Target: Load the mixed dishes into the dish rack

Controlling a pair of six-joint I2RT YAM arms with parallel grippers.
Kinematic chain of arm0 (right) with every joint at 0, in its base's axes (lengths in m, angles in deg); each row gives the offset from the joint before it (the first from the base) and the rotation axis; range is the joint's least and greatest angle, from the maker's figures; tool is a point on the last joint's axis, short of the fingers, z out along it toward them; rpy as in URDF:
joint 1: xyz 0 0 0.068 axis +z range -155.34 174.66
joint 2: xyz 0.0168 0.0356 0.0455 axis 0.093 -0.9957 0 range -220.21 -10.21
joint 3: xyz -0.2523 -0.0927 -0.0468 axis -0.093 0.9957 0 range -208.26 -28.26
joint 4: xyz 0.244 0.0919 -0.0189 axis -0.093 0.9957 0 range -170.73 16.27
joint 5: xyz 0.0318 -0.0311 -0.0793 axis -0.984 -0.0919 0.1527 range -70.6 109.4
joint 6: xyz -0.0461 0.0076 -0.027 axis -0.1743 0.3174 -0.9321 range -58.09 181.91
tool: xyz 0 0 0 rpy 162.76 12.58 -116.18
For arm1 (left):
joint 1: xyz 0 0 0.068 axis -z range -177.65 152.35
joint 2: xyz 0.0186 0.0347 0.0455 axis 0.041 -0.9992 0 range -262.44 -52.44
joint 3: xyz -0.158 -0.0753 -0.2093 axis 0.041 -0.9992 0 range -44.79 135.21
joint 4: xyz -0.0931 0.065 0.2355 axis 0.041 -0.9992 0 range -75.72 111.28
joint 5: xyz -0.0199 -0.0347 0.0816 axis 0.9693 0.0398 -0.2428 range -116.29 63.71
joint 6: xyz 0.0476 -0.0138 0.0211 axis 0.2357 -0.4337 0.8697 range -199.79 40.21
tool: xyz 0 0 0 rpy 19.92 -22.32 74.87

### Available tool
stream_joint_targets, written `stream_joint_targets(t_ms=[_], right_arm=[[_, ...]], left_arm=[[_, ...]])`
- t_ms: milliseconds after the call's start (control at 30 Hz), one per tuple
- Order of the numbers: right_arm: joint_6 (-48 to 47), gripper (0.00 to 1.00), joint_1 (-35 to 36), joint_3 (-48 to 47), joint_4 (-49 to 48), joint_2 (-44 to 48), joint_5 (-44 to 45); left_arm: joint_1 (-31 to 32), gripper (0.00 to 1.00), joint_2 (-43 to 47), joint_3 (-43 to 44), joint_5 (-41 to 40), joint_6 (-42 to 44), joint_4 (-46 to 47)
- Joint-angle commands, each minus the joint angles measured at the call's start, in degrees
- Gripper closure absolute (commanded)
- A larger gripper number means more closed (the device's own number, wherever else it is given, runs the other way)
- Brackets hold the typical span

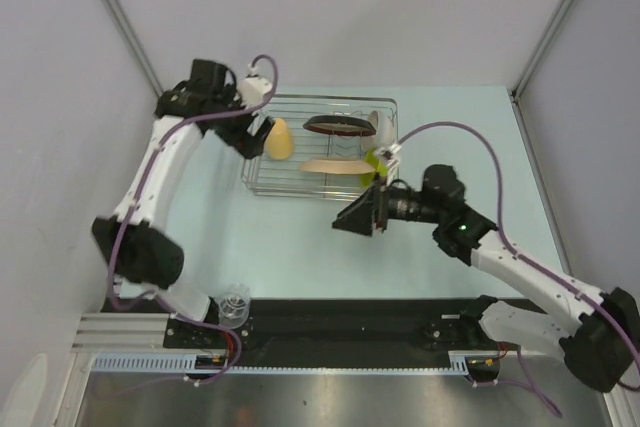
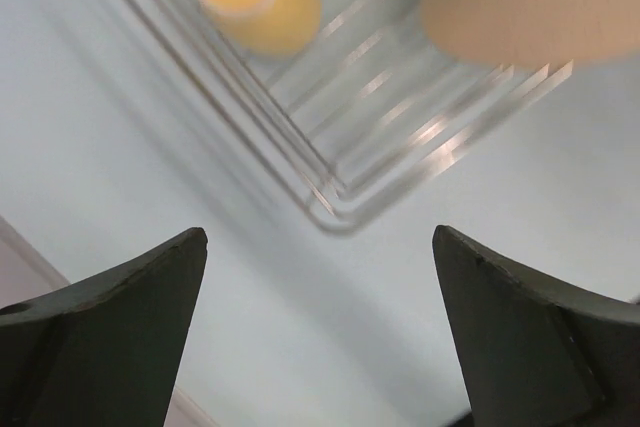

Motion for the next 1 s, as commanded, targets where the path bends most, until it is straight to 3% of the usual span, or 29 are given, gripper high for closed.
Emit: stream_joint_targets(t_ms=[0, 133, 300, 567, 967], right_arm=[[-9.49, 0.43, 12.48, -5.85, 10.38, -9.43, 8.92], [-16.23, 0.42, 22.68, -14.46, 13.53, -23.64, 14.09], [-26.01, 0.41, 33.23, -29.41, 27.85, -35.72, 19.73], [-27.87, 0.38, 36.23, -38.73, 31.64, -42.32, 18.42], [-31.65, 0.37, 41.15, -52.27, 36.65, -57.61, 23.87]], left_arm=[[-6.48, 0.0, 18.98, -19.01, 6.85, 2.63, -1.26], [-12.55, 0.0, 30.45, -31.54, 9.13, 5.89, -2.04], [-24.23, 0.0, 36.27, -40.77, 12.64, 9.58, -2.4], [-33.38, 0.0, 32.15, -42.72, 19.76, 10.03, -0.82], [-36.72, 0.0, 31.26, -42.19, 21.79, 10.56, -0.02]])
